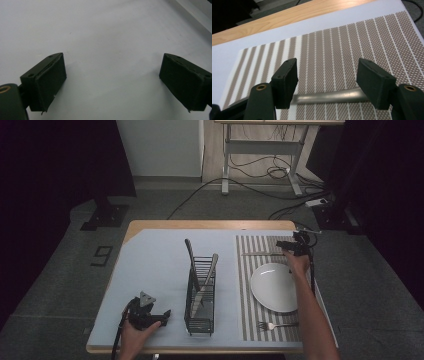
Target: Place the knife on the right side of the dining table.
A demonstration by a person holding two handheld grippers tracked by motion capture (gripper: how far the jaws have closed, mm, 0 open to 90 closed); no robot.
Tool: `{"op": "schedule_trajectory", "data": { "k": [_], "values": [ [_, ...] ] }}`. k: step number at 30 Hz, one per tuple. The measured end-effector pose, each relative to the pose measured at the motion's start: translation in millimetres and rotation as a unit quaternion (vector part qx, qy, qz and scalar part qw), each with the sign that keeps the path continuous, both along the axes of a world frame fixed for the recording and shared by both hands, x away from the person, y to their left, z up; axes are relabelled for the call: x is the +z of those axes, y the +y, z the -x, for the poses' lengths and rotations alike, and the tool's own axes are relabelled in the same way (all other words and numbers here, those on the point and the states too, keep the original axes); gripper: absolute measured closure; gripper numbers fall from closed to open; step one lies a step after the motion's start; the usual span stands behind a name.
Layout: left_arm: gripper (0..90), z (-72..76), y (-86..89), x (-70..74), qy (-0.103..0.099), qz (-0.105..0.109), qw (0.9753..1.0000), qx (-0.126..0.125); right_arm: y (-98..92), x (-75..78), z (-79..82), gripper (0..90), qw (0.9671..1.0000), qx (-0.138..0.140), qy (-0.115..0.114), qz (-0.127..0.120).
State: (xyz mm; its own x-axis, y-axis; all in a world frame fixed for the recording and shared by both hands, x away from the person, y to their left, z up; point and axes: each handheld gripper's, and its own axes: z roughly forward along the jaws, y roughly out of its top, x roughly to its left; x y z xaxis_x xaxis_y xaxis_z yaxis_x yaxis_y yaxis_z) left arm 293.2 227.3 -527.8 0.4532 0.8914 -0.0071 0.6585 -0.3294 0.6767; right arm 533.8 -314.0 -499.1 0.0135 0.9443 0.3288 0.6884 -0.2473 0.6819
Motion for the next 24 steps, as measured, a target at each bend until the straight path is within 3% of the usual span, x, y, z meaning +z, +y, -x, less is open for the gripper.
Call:
{"op": "schedule_trajectory", "data": {
  "k": [4, 14, 24],
  "values": [
    [6.5, -0.1, 0.0, 0.0, 0.0, 0.0, 1.0, 0.0, 3.5, 11.1, 16.0, 34.3, 0.9992, 0.03, -0.028, -0.001],
    [6.5, 0.1, -0.1, 0.0, -0.001, 0.0, 1.0, 0.0, 9.5, 30.2, 45.4, 34.7, 0.9957, 0.075, -0.053, -0.005],
    [6.4, 0.0, 0.1, 0.2, 0.001, 0.0, 1.0, 0.0, 12.7, 37.3, 98.2, 35.9, 0.9887, 0.114, -0.097, -0.015]
  ]
}}
